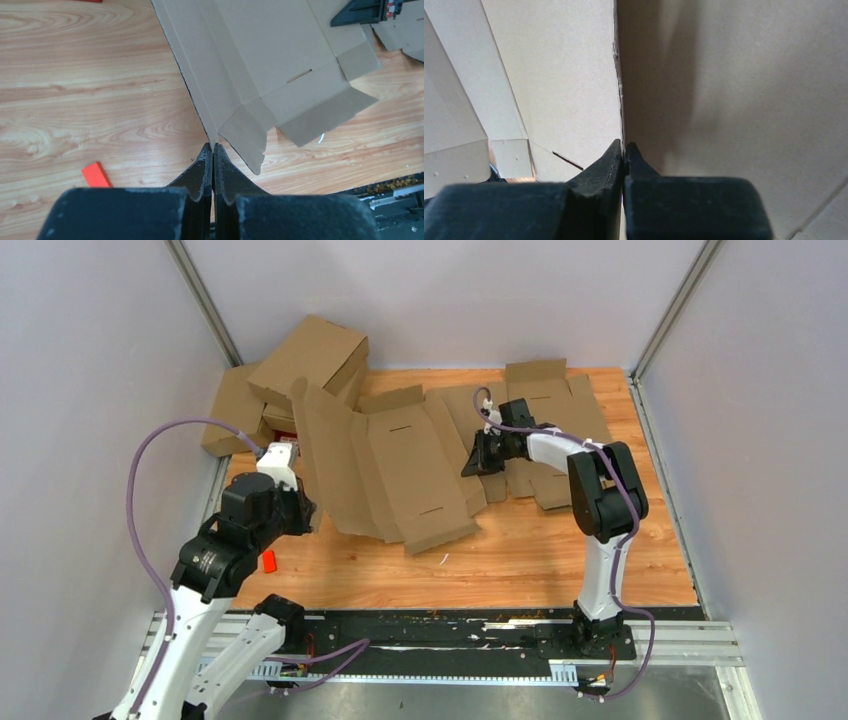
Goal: Fold the paper box
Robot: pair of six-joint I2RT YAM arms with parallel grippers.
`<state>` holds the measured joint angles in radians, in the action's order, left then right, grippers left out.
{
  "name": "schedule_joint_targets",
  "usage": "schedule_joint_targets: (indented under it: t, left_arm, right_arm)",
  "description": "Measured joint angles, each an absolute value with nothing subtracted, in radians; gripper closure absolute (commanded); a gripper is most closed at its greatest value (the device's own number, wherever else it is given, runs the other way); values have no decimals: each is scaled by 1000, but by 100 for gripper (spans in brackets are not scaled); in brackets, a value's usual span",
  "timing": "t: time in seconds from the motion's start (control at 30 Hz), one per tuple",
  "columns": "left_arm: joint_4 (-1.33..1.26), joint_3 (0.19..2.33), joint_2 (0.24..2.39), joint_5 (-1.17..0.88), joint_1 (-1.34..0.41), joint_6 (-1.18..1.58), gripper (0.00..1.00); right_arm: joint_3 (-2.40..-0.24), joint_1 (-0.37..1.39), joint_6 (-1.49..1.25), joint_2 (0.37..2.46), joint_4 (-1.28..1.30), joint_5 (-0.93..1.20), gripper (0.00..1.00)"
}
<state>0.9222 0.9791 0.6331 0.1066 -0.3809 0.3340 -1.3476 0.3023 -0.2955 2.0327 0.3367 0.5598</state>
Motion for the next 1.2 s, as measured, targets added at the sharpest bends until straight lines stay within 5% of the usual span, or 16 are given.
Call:
schedule_joint_targets:
  t: [0.5, 0.77, 0.83, 1.0, 1.2]
  left_arm:
    - [719, 862, 792, -56, -409, 376, 100]
    - [622, 855, 816, -151, -427, 394, 96]
    - [620, 855, 821, -151, -428, 390, 92]
    - [620, 855, 785, -124, -430, 389, 52]
    - [608, 813, 727, -70, -430, 450, 46]
  right_arm:
    - [-1221, 80, -365, 2004, 266, 638, 100]
    - [-1121, 51, -352, 1851, 279, 476, 100]
    - [-1096, 60, -346, 1797, 296, 438, 99]
    - [-1025, 141, -347, 1651, 291, 376, 98]
    - [-918, 241, -354, 1501, 291, 313, 96]
